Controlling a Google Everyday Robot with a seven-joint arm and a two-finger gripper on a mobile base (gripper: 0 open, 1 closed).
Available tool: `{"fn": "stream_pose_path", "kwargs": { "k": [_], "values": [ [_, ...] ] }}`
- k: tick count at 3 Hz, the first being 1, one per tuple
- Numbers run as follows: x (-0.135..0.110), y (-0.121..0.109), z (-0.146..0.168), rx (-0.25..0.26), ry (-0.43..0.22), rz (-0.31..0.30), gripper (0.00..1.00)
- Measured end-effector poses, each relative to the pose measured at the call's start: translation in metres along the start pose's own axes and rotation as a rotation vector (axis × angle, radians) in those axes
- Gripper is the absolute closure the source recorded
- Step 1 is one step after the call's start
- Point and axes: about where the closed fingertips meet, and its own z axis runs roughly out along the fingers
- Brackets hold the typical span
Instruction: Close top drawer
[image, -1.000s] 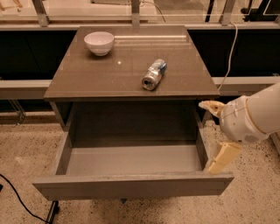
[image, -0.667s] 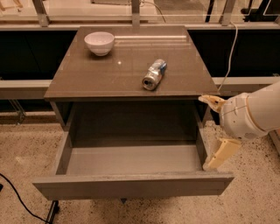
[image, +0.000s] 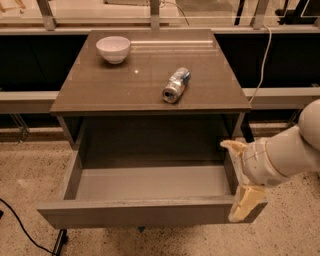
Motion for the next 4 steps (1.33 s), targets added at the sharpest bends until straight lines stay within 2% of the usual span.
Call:
{"fn": "stream_pose_path", "kwargs": {
  "k": [1,2,4],
  "values": [
    [0.001,0.028,0.036,-0.016,0.054,-0.038,0.0],
    [0.004,0.038,0.07,0.007,0.098,-0.059,0.05],
    [-0.002,0.029,0.116,0.012,0.11,-0.079,0.32]
  ]
}}
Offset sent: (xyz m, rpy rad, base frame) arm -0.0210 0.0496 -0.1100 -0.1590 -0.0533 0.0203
